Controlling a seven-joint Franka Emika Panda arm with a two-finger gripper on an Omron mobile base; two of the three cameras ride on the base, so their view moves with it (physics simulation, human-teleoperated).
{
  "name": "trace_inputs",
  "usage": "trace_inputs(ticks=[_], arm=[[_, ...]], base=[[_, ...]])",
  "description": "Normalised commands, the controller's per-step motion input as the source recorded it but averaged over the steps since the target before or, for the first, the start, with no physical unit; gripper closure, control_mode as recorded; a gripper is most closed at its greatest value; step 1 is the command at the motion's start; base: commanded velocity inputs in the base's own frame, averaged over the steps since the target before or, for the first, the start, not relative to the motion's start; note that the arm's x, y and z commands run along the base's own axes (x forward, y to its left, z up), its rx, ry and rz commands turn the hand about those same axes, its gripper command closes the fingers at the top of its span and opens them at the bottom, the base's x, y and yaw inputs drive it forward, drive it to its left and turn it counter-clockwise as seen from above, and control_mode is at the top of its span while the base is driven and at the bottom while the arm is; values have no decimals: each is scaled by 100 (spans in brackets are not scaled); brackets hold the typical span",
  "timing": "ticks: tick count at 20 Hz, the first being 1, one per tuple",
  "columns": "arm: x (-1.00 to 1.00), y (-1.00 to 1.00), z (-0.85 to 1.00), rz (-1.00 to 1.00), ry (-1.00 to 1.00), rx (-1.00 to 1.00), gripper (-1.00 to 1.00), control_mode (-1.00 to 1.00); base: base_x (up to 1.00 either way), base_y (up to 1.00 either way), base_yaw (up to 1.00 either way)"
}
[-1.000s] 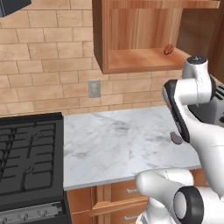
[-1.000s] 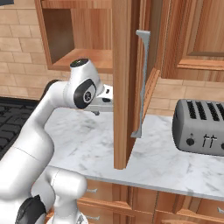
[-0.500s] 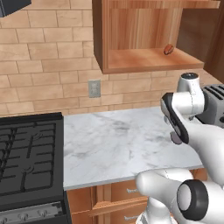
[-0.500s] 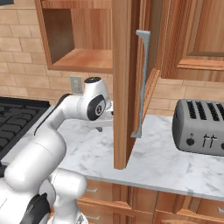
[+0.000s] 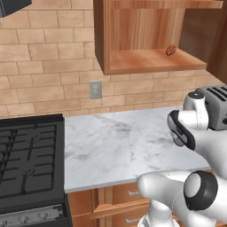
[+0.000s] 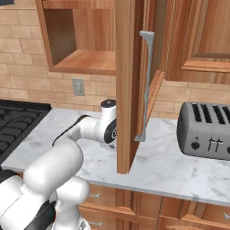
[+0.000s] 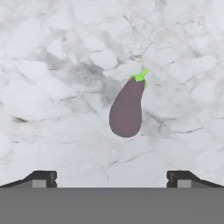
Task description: Pick the sweet potato, eggplant from the counter and place them in the cabinet. Then close the cabinet.
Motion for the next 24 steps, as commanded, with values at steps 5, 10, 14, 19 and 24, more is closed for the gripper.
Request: trace_inputs(ticks=[5, 10, 14, 19, 24], arm=[[47, -21, -55, 14, 6, 0, -100, -100], [42, 0, -40, 7, 4, 0, -100, -100], [28, -2, -22, 0, 1, 1, -100, -100], [6, -19, -19, 0, 1, 4, -100, -100], [0, -21, -41, 0, 5, 7, -100, -100]], base=[[0, 0, 0], [0, 0, 0], [0, 0, 0], [0, 0, 0], [0, 0, 0]])
